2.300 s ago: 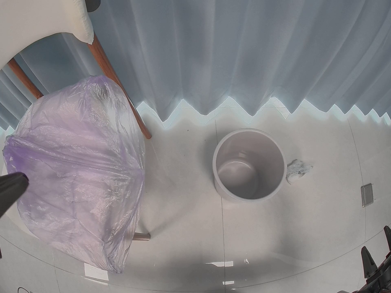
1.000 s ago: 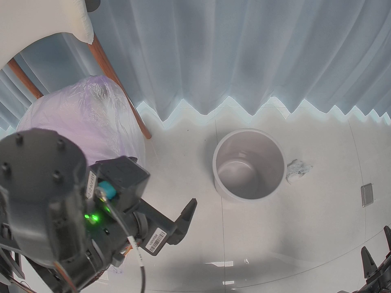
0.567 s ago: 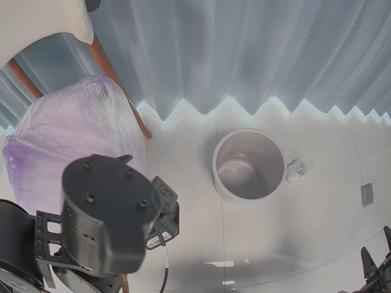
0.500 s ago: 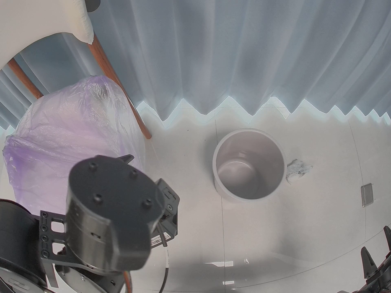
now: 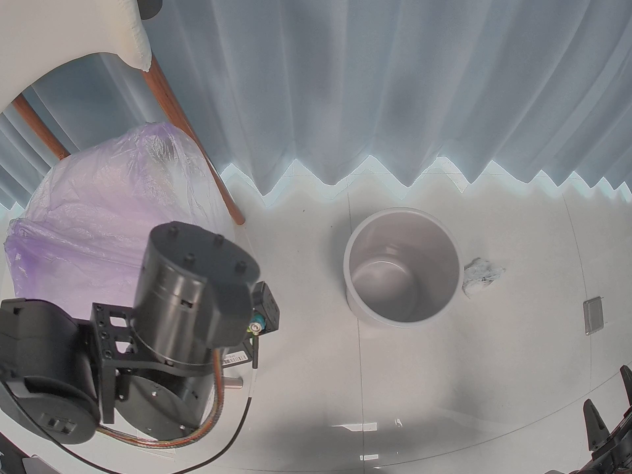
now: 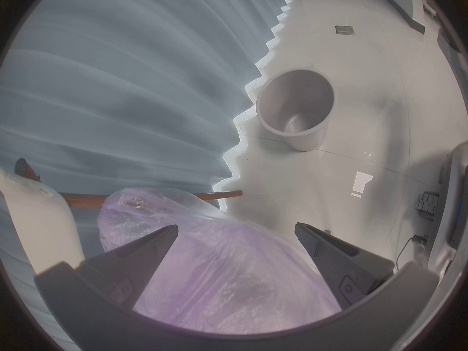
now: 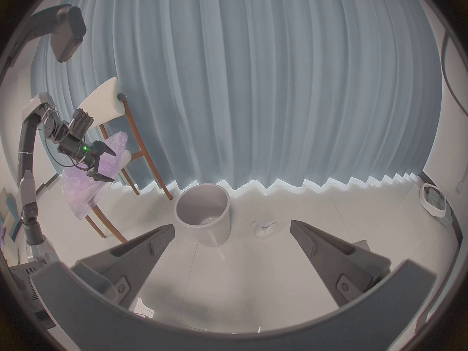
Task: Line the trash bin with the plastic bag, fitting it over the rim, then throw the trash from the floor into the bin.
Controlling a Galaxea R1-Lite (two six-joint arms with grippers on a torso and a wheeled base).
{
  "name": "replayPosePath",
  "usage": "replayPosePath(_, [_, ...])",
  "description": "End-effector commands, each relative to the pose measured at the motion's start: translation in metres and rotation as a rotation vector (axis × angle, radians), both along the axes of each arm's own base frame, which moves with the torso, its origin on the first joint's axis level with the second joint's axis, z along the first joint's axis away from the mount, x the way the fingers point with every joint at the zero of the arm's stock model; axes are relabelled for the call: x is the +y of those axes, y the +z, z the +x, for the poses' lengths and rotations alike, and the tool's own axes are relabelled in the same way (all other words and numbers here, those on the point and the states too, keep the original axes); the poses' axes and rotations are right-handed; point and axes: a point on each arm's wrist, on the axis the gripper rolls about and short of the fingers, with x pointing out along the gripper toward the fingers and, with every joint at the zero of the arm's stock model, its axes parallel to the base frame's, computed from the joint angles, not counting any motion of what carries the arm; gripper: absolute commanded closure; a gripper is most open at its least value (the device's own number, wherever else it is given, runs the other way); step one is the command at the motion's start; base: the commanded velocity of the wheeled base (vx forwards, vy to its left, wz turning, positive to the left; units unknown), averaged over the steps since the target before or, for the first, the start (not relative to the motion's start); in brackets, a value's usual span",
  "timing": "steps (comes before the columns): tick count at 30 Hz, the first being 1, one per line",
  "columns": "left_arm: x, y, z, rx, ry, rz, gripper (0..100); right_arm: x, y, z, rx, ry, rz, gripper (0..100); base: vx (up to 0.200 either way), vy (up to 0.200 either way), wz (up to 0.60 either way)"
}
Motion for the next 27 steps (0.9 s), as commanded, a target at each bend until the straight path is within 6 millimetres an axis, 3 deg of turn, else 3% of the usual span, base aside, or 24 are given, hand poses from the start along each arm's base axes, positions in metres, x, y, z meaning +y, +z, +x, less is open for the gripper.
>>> replayPosePath(1, [-0.012, -0.013, 0.010, 0.011, 0.006, 0.012, 0, 0.000, -0.005, 0.000, 0.000, 0.000, -0.001, 0, 0.000, 0.000, 0.00])
replayPosePath(7, [-0.034, -0.028, 0.014, -0.019, -0.022, -0.052, 0, 0.000, -0.005, 0.000, 0.000, 0.000, -0.001, 0, 0.000, 0.000, 0.00])
replayPosePath(12, [-0.035, -0.033, 0.020, -0.032, 0.007, -0.077, 0, 0.000, -0.005, 0.000, 0.000, 0.000, -0.001, 0, 0.000, 0.000, 0.00])
replayPosePath(19, [-0.024, -0.028, 0.010, -0.079, 0.081, -0.056, 0, 0.000, -0.005, 0.000, 0.000, 0.000, -0.001, 0, 0.000, 0.000, 0.00])
replayPosePath(23, [-0.007, -0.023, 0.003, -0.096, 0.118, -0.058, 0, 0.000, -0.005, 0.000, 0.000, 0.000, -0.001, 0, 0.000, 0.000, 0.00])
replayPosePath(27, [0.014, -0.033, 0.005, -0.084, 0.191, -0.062, 0, 0.000, -0.005, 0.000, 0.000, 0.000, -0.001, 0, 0.000, 0.000, 0.00])
